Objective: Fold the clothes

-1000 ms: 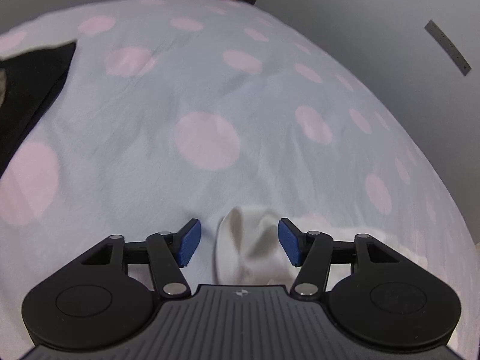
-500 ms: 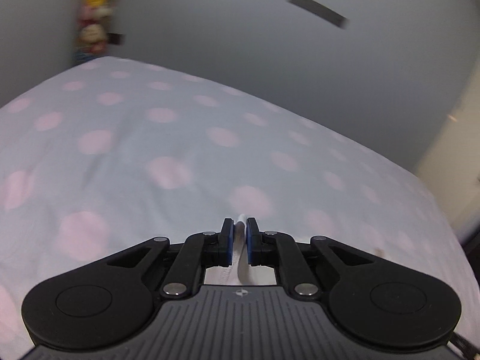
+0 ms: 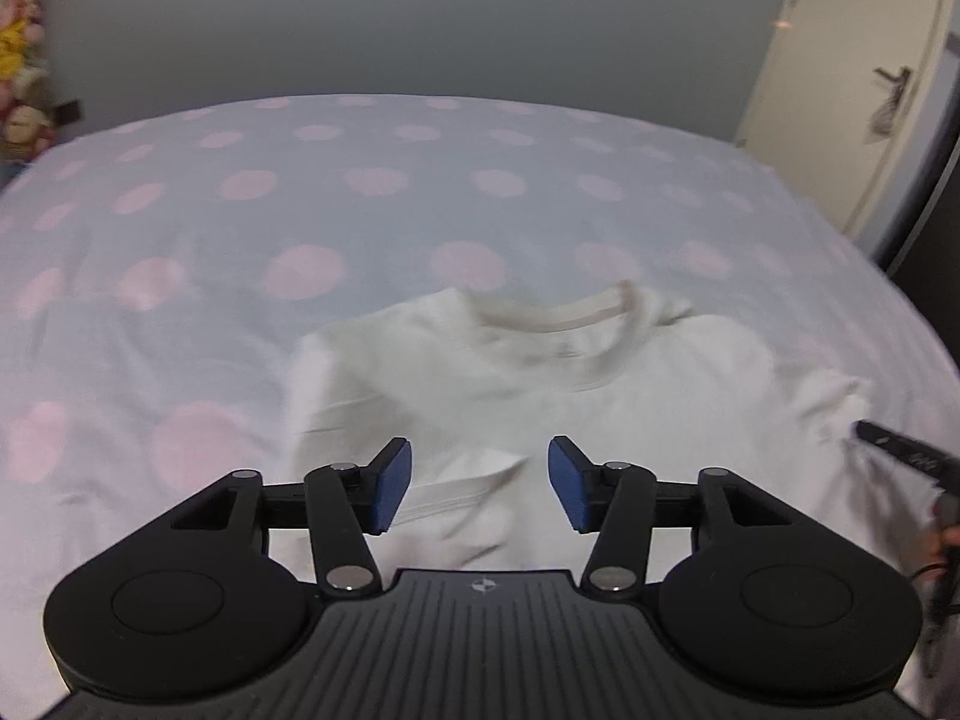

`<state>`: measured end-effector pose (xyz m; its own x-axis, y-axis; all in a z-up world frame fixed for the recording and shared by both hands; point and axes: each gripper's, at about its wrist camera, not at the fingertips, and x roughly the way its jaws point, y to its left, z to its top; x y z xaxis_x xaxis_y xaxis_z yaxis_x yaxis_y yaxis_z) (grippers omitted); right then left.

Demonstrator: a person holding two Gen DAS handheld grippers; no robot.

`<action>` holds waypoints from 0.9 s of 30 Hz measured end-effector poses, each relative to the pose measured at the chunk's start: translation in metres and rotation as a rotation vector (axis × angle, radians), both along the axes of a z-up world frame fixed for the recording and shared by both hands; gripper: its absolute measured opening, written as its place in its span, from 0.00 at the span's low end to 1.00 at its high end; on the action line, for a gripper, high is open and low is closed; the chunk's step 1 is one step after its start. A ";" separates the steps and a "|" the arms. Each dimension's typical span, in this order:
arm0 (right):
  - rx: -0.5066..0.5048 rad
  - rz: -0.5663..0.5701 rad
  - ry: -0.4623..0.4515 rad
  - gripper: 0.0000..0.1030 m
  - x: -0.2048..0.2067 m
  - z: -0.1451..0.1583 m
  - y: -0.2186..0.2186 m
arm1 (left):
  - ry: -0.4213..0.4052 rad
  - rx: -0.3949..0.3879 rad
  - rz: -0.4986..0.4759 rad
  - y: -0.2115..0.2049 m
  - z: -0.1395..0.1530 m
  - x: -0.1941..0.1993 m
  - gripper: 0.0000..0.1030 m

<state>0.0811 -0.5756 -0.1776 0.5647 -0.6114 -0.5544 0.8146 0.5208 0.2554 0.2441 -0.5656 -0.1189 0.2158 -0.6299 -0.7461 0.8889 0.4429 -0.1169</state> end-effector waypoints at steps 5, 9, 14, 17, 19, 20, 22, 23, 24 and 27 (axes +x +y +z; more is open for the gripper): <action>0.009 0.008 -0.007 0.35 0.001 0.000 -0.001 | -0.041 0.081 0.094 0.019 -0.020 0.024 0.56; 0.010 0.015 -0.010 0.36 0.000 0.002 0.001 | -0.019 0.120 0.138 0.025 -0.044 0.038 0.56; 0.013 0.021 0.001 0.36 0.001 -0.001 0.002 | 0.004 0.109 0.147 0.027 -0.061 0.042 0.20; 0.015 0.020 0.006 0.36 0.003 -0.002 0.001 | -0.029 0.093 0.105 0.033 -0.056 0.031 0.12; 0.021 0.018 0.007 0.36 0.005 -0.004 -0.001 | -0.022 0.073 0.061 0.039 -0.047 0.023 0.08; 0.026 0.019 0.008 0.36 0.006 -0.006 -0.001 | -0.011 0.064 0.037 0.043 -0.043 0.019 0.08; 0.033 0.028 0.013 0.36 0.008 -0.008 -0.001 | 0.014 0.068 -0.032 0.048 -0.039 0.009 0.07; 0.034 0.033 0.016 0.36 0.009 -0.009 0.000 | 0.028 0.077 -0.075 0.050 -0.038 0.003 0.07; 0.034 0.037 0.018 0.36 0.010 -0.009 0.001 | 0.041 0.089 -0.117 0.051 -0.038 -0.003 0.07; 0.029 0.043 0.014 0.36 0.009 -0.006 0.003 | 0.051 0.193 -0.208 0.051 -0.052 -0.019 0.07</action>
<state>0.0898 -0.5722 -0.1835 0.5819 -0.5703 -0.5798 0.7954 0.5476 0.2597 0.2249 -0.5143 -0.1706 0.0562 -0.5022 -0.8630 0.9582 0.2701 -0.0948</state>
